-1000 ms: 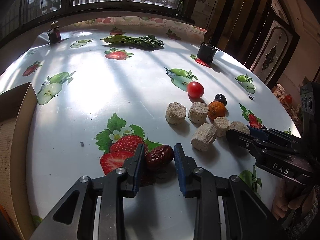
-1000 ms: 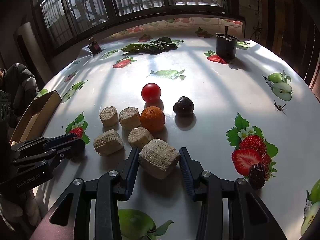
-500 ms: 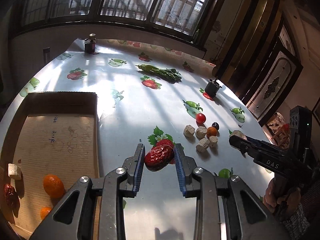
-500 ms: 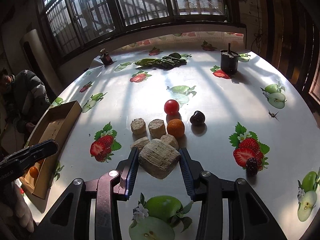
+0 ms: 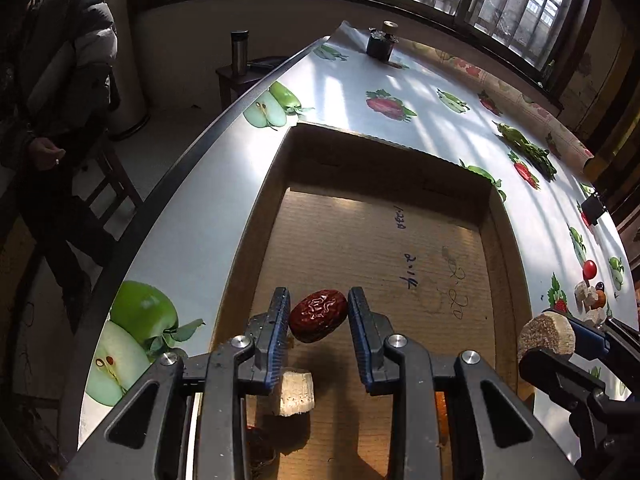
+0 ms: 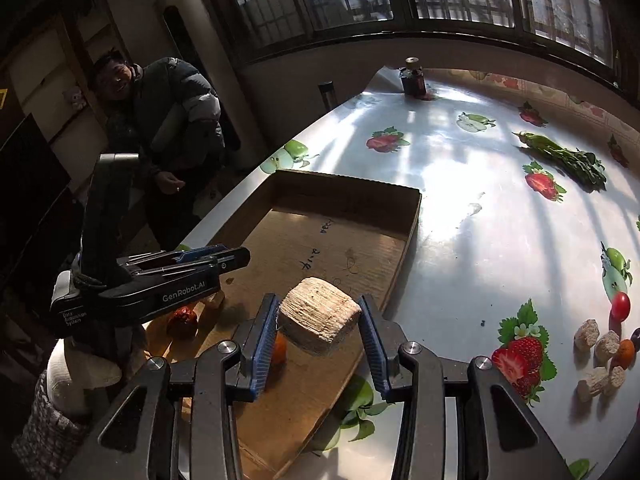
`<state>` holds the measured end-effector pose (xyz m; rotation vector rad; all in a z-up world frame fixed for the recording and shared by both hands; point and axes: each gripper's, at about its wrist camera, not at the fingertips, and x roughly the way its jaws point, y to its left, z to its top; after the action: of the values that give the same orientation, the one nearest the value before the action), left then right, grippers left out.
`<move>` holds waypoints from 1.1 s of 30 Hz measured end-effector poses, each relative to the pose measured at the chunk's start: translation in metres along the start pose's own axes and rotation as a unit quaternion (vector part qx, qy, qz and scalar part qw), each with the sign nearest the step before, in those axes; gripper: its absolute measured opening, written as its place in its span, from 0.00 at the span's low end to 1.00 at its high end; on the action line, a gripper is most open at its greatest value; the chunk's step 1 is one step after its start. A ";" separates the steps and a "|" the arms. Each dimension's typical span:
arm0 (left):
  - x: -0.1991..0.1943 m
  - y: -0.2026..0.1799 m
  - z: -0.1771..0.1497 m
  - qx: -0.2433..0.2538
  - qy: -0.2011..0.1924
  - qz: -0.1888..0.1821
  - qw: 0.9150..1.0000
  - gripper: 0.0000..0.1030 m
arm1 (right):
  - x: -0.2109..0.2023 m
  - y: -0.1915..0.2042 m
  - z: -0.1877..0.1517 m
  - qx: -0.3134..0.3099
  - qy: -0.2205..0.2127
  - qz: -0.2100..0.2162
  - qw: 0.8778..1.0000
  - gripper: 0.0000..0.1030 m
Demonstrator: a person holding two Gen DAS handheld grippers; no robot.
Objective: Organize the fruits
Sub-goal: 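Carry the red date and beige block over the cardboard tray, then open both tools to release the date and block into the tray, then move both open tools back over the remaining items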
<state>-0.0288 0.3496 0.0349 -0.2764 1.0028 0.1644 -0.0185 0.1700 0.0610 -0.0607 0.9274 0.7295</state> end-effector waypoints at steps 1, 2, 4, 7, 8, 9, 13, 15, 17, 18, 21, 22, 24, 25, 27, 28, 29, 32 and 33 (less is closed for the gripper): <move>0.003 0.005 -0.001 -0.006 0.007 -0.003 1.000 0.28 | 0.014 0.006 0.001 -0.005 0.010 -0.002 1.000 0.43; 0.005 0.008 -0.002 -0.012 0.013 -0.012 1.000 0.28 | 0.027 0.010 0.002 -0.007 0.020 -0.002 1.000 0.43; 0.004 0.009 -0.003 -0.014 0.013 -0.021 1.000 0.28 | 0.048 0.015 0.002 -0.005 0.038 0.001 0.999 0.43; 0.003 0.007 -0.004 -0.009 0.012 -0.023 1.000 0.30 | 0.063 0.020 0.000 -0.007 0.053 0.005 0.999 0.43; 0.002 0.007 -0.004 -0.010 0.012 -0.027 1.000 0.31 | 0.066 0.021 -0.001 -0.010 0.055 0.006 0.998 0.43; 0.001 0.007 -0.004 -0.013 0.010 -0.027 0.999 0.34 | 0.068 0.023 -0.001 -0.014 0.056 0.005 0.998 0.43; -0.017 0.011 -0.009 -0.035 -0.013 -0.035 0.999 0.42 | 0.063 0.029 -0.003 -0.031 0.046 -0.004 0.998 0.45; -0.033 0.011 -0.012 -0.043 -0.036 -0.039 0.998 0.49 | 0.047 0.030 -0.005 -0.034 0.026 -0.002 0.999 0.47; -0.049 0.008 -0.017 -0.051 -0.059 -0.030 0.997 0.58 | 0.029 0.030 -0.007 -0.038 0.002 -0.007 0.999 0.55; -0.058 0.005 -0.021 -0.052 -0.070 -0.025 0.996 0.58 | 0.019 0.030 -0.009 -0.039 -0.012 -0.012 0.999 0.58; -0.085 -0.010 -0.035 -0.051 -0.103 -0.006 0.993 0.67 | -0.012 0.024 -0.018 -0.032 -0.050 -0.019 0.998 0.59; -0.094 -0.017 -0.041 -0.049 -0.117 0.008 0.992 0.75 | -0.023 0.020 -0.023 -0.022 -0.064 -0.025 0.997 0.63; -0.109 -0.033 -0.051 -0.043 -0.143 0.043 0.988 0.85 | -0.041 0.009 -0.035 0.006 -0.086 -0.031 0.996 0.66; -0.115 -0.042 -0.056 -0.038 -0.155 0.057 0.986 0.87 | -0.050 0.003 -0.042 0.023 -0.095 -0.034 0.995 0.66; -0.123 -0.060 -0.064 -0.022 -0.167 0.063 0.984 0.88 | -0.065 -0.009 -0.055 0.055 -0.108 -0.043 0.992 0.67; -0.125 -0.070 -0.067 -0.010 -0.171 0.063 0.983 0.88 | -0.071 -0.015 -0.061 0.069 -0.114 -0.045 0.990 0.67; -0.127 -0.079 -0.069 0.000 -0.175 0.068 0.982 0.88 | -0.075 -0.020 -0.067 0.084 -0.120 -0.049 0.988 0.67; -0.134 -0.104 -0.075 0.026 -0.193 0.087 0.977 0.88 | -0.091 -0.034 -0.082 0.109 -0.132 -0.070 0.983 0.68; -0.135 -0.111 -0.077 0.033 -0.195 0.088 0.976 0.88 | -0.095 -0.037 -0.086 0.112 -0.136 -0.075 0.981 0.68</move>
<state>-0.1336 0.2196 0.1277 -0.0878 0.6391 0.3319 -0.0929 0.0600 0.0693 0.1631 0.7282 0.4752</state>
